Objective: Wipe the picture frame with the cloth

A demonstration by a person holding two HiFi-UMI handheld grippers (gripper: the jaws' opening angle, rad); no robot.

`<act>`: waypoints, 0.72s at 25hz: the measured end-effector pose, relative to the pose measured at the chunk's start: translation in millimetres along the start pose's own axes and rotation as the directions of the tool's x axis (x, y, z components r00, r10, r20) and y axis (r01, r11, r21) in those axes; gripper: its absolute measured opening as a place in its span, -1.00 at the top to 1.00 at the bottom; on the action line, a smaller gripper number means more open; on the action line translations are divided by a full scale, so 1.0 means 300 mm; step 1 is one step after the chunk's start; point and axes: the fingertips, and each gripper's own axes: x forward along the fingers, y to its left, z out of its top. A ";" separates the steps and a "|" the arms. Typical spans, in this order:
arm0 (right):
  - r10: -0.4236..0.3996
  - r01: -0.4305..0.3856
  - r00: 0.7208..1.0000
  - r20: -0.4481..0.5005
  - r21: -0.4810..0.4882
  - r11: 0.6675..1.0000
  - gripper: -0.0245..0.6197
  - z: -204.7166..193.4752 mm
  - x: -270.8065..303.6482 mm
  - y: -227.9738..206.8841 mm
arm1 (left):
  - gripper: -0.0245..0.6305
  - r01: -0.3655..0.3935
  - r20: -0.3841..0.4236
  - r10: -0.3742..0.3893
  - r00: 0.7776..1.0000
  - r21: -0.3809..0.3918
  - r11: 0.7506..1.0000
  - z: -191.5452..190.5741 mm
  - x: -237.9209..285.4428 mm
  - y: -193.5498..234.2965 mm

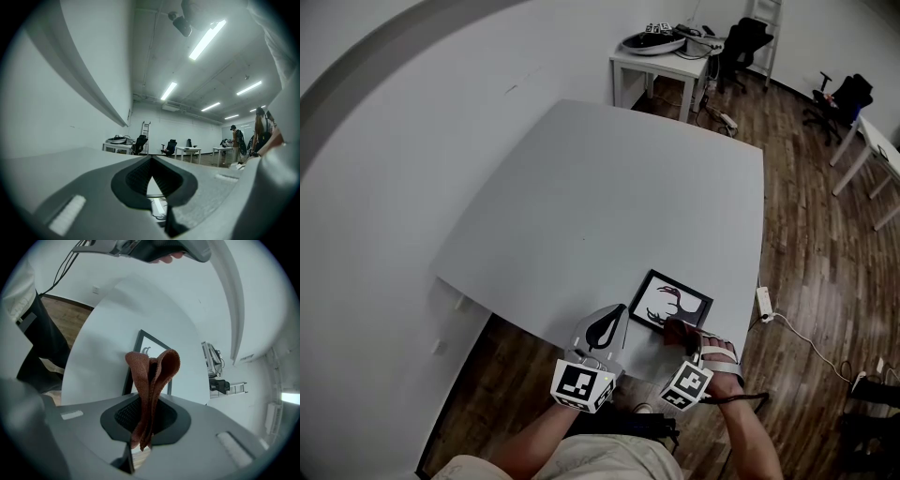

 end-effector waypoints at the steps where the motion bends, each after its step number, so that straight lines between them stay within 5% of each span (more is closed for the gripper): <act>1: -0.011 0.011 1.000 -0.005 0.006 1.000 0.74 -0.014 0.003 -0.026 | 0.92 0.000 0.001 0.000 1.000 -0.001 1.000 0.000 -0.002 0.000; 10: -0.095 0.098 0.993 -0.077 0.033 0.995 0.74 -0.122 0.158 -0.226 | 0.92 0.000 -0.004 0.000 1.000 -0.003 1.000 -0.008 -0.022 -0.003; 18: -0.065 0.072 0.990 -0.121 0.057 0.996 0.74 -0.159 0.290 -0.224 | 0.92 -0.005 -0.024 0.005 1.000 0.007 1.000 -0.029 -0.044 0.003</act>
